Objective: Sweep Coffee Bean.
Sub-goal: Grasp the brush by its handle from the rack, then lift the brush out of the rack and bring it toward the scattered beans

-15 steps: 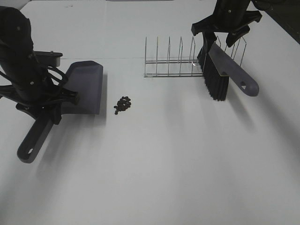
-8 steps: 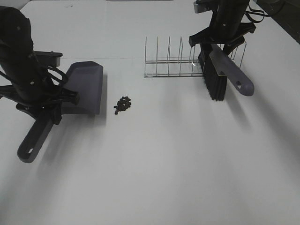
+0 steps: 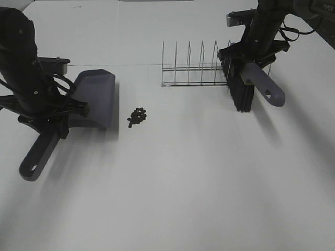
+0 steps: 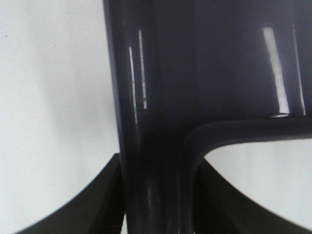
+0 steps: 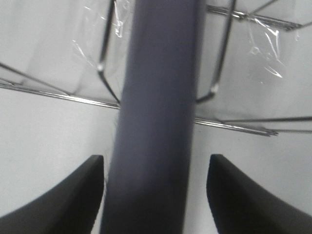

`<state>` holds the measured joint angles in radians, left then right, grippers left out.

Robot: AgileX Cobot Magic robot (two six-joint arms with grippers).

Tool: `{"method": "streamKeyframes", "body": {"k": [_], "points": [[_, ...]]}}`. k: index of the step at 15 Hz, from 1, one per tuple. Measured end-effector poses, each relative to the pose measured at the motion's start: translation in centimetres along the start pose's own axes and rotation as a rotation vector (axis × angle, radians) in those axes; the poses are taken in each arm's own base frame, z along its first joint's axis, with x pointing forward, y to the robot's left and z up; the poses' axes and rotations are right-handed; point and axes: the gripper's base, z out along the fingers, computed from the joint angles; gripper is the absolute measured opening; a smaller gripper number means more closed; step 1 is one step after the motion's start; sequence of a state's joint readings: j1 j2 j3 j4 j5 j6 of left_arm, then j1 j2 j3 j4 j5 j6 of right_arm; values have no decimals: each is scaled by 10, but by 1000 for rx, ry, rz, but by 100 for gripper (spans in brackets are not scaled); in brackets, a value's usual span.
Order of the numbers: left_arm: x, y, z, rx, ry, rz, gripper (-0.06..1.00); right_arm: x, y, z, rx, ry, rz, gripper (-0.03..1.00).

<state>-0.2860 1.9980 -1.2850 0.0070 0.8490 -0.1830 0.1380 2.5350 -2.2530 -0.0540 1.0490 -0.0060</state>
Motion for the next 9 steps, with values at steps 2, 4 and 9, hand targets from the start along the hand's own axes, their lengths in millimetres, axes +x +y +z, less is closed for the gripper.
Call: {"method": "streamKeyframes", "body": {"k": [2,4,9], "points": [[0,0,0,0,0,0,36,-2,3,0,-29,-18,6,48],[0,0,0,0,0,0,36,-2,2,0,-11,-19,-4,32],[0,0,0,0,0,0,36,-2,1,-3,-3,-19,-8,30]]}}
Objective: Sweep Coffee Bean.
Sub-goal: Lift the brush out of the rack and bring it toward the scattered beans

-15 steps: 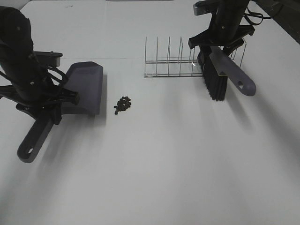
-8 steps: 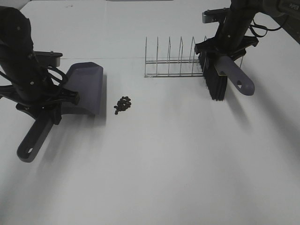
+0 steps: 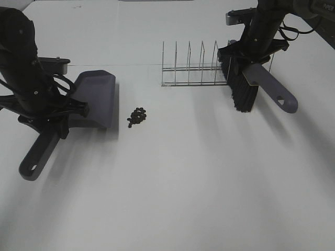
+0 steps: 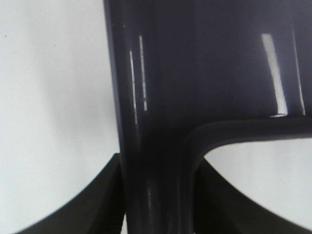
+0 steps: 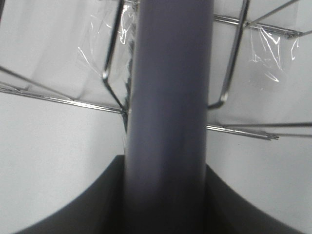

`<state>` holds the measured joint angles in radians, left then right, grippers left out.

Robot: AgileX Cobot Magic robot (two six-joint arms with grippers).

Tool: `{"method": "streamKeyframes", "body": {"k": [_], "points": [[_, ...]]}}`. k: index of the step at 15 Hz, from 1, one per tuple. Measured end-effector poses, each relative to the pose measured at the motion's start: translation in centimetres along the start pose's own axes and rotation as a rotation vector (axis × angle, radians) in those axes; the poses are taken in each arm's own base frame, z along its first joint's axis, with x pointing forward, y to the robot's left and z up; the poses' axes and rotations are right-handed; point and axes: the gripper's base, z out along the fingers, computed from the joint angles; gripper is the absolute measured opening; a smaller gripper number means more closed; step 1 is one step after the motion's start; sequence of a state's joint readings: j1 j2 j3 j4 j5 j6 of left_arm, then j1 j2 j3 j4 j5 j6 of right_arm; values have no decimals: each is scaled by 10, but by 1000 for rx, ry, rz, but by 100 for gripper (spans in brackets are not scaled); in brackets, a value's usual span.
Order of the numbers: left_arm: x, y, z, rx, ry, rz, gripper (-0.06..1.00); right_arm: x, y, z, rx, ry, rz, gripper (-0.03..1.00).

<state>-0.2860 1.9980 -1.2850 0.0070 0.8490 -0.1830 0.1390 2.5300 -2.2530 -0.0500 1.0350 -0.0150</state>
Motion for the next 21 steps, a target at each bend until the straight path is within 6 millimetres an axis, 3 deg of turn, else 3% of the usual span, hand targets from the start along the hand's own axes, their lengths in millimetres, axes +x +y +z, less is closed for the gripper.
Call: {"method": "streamKeyframes", "body": {"k": [3,6,10,14,16,21], "points": [[0,0,0,0,0,0,36,-3,-1,-17,1,-8,1,30],[0,0,0,0,0,0,36,-10,-5,-66,21,-53,-5,30],[0,0,0,0,0,3,36,-11,-7,-108,24,-79,1,30],[0,-3,-9,-37,-32,18,36,-6,-6,-118,15,-41,3,30],[4,-13,-23,-104,-71,43,36,-2,0,-120,7,-25,-6,30],[32,-38,-17,-174,22,63,36,11,15,-173,-26,-73,-26,30]]}}
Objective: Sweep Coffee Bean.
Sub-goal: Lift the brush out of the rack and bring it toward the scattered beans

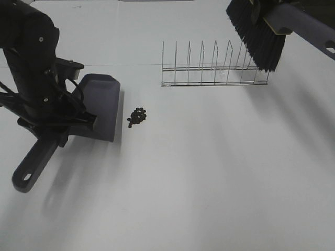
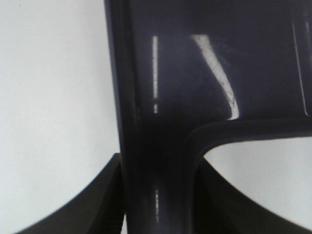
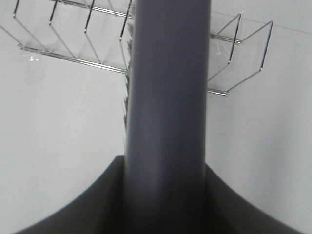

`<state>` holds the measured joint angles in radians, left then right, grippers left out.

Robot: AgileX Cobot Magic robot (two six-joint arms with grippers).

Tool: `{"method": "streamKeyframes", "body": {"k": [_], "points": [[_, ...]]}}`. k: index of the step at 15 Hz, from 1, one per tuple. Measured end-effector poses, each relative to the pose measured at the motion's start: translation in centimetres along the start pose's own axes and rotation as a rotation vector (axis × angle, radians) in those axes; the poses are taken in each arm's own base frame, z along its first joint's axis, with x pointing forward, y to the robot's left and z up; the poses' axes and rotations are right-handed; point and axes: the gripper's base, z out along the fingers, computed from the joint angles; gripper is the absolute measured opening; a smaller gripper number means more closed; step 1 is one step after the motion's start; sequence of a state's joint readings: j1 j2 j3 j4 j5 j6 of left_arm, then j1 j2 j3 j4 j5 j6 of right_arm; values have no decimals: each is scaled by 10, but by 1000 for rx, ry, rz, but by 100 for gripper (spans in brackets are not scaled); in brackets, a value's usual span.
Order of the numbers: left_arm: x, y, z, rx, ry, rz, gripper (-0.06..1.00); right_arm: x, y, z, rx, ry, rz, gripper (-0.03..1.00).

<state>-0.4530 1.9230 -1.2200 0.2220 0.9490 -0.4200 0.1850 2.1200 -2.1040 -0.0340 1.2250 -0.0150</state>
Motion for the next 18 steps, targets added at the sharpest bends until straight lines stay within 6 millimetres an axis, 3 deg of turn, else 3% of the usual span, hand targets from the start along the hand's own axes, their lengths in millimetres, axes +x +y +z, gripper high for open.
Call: {"method": "streamKeyframes", "body": {"k": [2,3,7,9,14,18], "points": [[20,-5,10,-17,49,-16,36,16,2,-8,-22,39,6,30],[36,-19,19,-10,37,-8,36,40,5,-5,-42,113,12,30],[36,-30,21,-11,-54,-25,36,69,11,-2,-96,102,46,30],[35,-29,21,-29,-68,-21,36,76,18,9,-104,95,40,30],[38,-29,43,-90,10,21,36,77,73,32,-110,68,-30,30],[37,-30,43,-88,6,24,36,90,77,70,-25,204,-93,30]]}}
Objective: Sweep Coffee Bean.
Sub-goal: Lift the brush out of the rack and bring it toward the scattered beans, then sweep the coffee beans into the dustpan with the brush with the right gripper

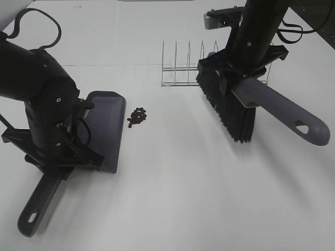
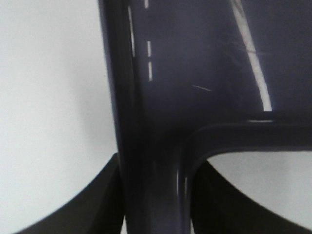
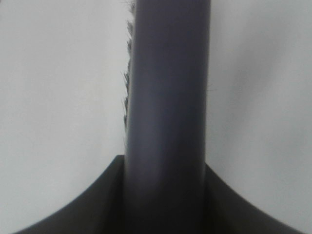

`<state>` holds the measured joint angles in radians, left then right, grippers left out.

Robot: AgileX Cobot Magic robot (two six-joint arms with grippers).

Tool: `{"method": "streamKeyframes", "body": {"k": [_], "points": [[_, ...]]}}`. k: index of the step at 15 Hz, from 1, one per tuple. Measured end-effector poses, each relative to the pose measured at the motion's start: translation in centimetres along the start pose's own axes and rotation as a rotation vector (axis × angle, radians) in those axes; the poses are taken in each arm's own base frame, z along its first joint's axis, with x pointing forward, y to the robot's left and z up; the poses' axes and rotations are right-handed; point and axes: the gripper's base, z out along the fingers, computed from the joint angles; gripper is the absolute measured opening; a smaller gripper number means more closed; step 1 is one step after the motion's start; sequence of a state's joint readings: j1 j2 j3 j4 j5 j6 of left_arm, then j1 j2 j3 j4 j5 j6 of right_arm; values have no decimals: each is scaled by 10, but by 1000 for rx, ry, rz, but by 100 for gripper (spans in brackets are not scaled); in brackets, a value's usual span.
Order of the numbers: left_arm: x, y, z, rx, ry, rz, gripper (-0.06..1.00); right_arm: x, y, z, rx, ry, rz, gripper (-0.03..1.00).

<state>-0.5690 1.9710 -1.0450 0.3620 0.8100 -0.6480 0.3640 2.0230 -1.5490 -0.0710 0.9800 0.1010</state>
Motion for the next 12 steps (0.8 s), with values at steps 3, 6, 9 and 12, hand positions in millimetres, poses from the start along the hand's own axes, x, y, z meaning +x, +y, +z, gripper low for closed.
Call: {"method": "streamKeyframes", "body": {"k": [3,6,9,12], "points": [[0,0,0,2,-1,-1,36,2,12,10,127,33,-149,30],[0,0,0,4,1,-3,36,4,41,24,186,37,-212,30],[0,-1,0,10,5,-10,36,-2,61,34,201,17,-195,30],[1,-1,0,12,8,-18,36,-15,75,46,199,41,-200,30]]}}
